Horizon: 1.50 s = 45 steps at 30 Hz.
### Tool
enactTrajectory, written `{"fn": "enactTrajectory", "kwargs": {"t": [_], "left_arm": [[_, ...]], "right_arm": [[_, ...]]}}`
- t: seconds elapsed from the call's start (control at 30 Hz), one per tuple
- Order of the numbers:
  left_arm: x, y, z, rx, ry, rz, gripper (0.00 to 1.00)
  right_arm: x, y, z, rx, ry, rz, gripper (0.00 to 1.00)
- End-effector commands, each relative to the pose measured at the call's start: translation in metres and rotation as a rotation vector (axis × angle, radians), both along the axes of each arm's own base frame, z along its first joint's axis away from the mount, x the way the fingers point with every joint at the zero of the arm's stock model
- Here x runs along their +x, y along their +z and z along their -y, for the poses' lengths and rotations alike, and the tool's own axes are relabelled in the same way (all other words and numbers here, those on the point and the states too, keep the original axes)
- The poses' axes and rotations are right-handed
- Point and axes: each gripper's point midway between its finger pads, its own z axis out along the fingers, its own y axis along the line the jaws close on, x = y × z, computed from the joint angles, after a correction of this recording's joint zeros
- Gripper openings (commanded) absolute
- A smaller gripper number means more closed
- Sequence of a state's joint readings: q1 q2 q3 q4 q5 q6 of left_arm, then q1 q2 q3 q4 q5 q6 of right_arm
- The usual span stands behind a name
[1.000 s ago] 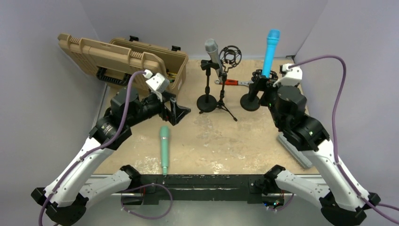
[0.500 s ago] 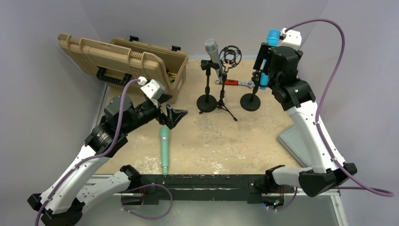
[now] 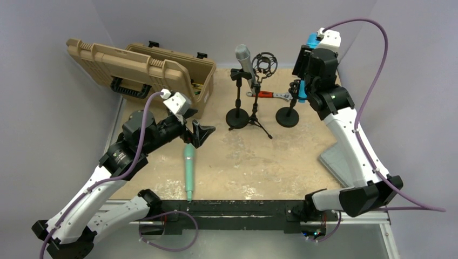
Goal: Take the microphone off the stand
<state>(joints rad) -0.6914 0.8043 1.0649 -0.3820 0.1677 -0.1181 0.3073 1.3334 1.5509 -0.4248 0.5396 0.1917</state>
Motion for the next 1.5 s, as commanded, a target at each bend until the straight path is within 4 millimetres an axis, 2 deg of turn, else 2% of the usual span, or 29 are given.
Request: {"fn": "enactTrajectory", "kwargs": {"t": [0.0, 0.07, 0.2, 0.43, 0.57, 0.63, 0.77, 0.9, 1.2, 1.27, 1.33, 1.4, 1.47], "left_arm": [[0.004, 0.011, -0.004, -0.012, 0.027, 0.064, 0.88], [0.004, 0.012, -0.005, -0.012, 0.033, 0.068, 0.87], [0.005, 0.012, -0.007, -0.012, 0.044, 0.073, 0.87], [0.006, 0.011, -0.006, -0.012, 0.044, 0.072, 0.87], [0.007, 0.009, -0.006, -0.01, 0.048, 0.07, 0.87], [0.007, 0.009, -0.006, -0.009, 0.05, 0.069, 0.87], [0.008, 0.009, -0.006, -0.008, 0.049, 0.068, 0.87], [0.009, 0.007, -0.005, -0.004, 0.05, 0.063, 0.86], [0.011, 0.006, -0.005, -0.001, 0.057, 0.061, 0.86], [0.011, 0.005, -0.006, 0.0, 0.064, 0.061, 0.86], [0.013, 0.005, -0.007, 0.001, 0.076, 0.059, 0.86], [0.015, 0.006, -0.01, 0.001, 0.096, 0.061, 0.86], [0.016, 0.006, -0.014, 0.0, 0.117, 0.062, 0.86]], "right_arm": [[0.014, 0.005, 0.006, -0.015, -0.045, 0.041, 0.56], [0.019, -0.001, 0.008, -0.025, -0.056, 0.027, 0.55], [0.026, -0.012, 0.008, -0.04, -0.06, -0.002, 0.47], [0.032, -0.023, 0.008, -0.053, -0.069, -0.015, 0.37], [0.033, -0.025, 0.012, -0.073, -0.086, -0.022, 0.26], [0.034, -0.023, 0.013, -0.079, -0.093, -0.02, 0.17], [0.032, -0.004, 0.013, -0.076, -0.083, 0.023, 0.13], [0.026, 0.03, 0.013, -0.083, -0.067, 0.082, 0.09], [-0.002, 0.11, 0.013, -0.051, -0.008, 0.276, 0.02], [-0.011, 0.125, 0.003, -0.022, 0.058, 0.325, 0.0], [-0.025, 0.139, -0.015, 0.021, 0.179, 0.373, 0.0], [-0.041, 0.146, -0.041, 0.067, 0.346, 0.419, 0.0], [-0.057, 0.142, -0.068, 0.133, 0.508, 0.426, 0.0]]}}
